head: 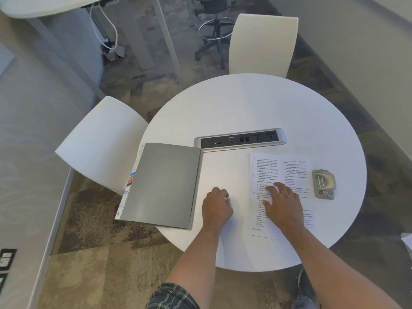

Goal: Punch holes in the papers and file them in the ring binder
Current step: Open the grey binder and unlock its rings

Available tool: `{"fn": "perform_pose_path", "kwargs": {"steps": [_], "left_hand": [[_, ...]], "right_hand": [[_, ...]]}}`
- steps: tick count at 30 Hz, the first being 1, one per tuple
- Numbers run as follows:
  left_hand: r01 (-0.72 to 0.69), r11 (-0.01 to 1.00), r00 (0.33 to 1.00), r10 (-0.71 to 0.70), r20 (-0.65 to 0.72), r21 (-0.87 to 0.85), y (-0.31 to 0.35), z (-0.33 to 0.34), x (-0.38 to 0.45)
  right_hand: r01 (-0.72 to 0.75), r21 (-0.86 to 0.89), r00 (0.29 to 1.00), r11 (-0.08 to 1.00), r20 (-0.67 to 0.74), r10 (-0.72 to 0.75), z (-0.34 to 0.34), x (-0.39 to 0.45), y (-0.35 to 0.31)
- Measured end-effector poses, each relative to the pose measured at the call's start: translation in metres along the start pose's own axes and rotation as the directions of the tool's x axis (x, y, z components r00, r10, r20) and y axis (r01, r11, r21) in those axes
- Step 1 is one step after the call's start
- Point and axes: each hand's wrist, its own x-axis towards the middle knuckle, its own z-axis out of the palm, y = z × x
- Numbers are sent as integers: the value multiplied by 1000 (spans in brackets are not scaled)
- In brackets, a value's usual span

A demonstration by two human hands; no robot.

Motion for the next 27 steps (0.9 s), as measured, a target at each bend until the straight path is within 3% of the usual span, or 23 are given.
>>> {"fn": "perform_pose_path", "kwargs": {"steps": [5,9,13,21,27], "left_hand": [[98,988,976,-71,-207,119,-51,-12,-24],[212,962,951,-162,-263,173,-78,-25,-43],[262,942,952,-218,-215,209,-99,-33,-60],[73,915,997,-56,-55,397,-130,-45,-67],[-16,910,1000,22,-10,414,-139,-50,-67]], "right_hand": [[166,281,976,945,93,-199,18,-14,-59],[92,464,941,881,249,-229,36,-21,-105],[61,514,897,856,348,-273,50,-23,-146],[117,468,884,876,353,-307,71,-19,-178],[123,477,910,871,295,-290,80,-18,-180]]}}
